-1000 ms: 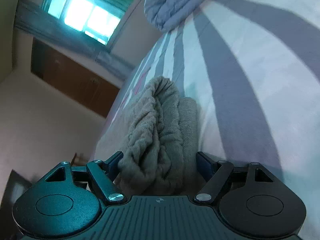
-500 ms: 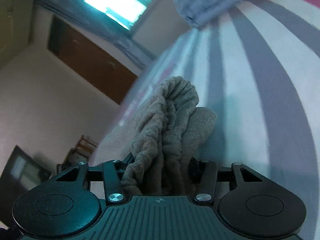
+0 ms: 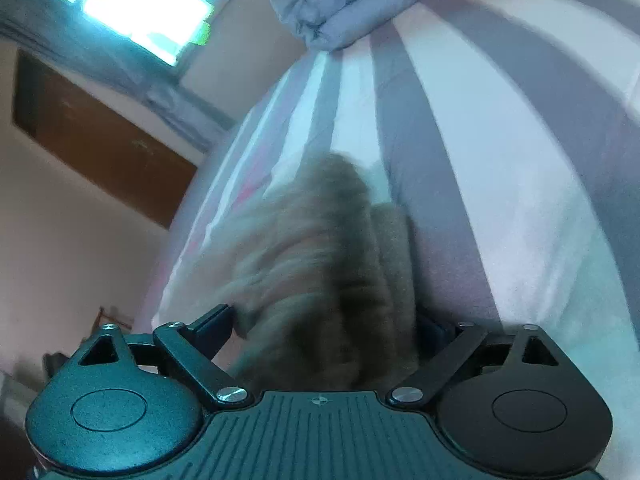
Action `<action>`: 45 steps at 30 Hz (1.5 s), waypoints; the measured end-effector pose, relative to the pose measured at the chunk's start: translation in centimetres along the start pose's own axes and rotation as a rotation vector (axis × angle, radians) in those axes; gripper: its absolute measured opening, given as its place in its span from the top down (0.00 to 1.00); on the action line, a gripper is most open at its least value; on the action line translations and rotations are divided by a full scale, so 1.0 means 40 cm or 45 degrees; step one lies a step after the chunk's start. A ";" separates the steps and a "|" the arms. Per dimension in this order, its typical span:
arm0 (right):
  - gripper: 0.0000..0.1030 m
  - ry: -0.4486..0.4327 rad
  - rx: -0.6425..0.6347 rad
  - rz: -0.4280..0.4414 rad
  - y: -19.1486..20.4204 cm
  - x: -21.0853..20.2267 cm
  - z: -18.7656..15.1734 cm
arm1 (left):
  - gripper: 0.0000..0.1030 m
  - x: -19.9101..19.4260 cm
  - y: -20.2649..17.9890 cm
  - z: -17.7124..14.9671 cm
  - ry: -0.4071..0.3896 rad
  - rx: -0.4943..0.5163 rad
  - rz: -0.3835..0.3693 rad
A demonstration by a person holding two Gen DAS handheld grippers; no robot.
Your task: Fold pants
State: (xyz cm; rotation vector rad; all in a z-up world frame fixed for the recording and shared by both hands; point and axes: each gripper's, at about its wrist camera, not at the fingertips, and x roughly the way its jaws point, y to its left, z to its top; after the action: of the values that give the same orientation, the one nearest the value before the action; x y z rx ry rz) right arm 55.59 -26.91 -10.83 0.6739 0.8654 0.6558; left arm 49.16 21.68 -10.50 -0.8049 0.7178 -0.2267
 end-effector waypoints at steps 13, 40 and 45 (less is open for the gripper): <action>0.09 -0.202 0.082 0.160 -0.118 -0.415 -0.267 | 0.08 -0.363 -0.030 -0.329 -0.213 0.338 0.253; 0.00 -0.559 -0.507 -0.248 0.355 -0.727 -0.846 | 0.06 -0.710 -0.364 -0.829 -0.461 0.713 0.372; 0.00 -0.539 -0.549 -0.285 0.381 -0.760 -0.904 | 0.06 -0.745 -0.414 -0.898 -0.501 0.834 0.375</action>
State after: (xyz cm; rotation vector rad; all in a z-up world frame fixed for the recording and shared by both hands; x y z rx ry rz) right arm 6.78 -30.89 -2.71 0.3005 0.3783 0.4523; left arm 4.43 2.81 -0.70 -0.1032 0.3424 -0.0243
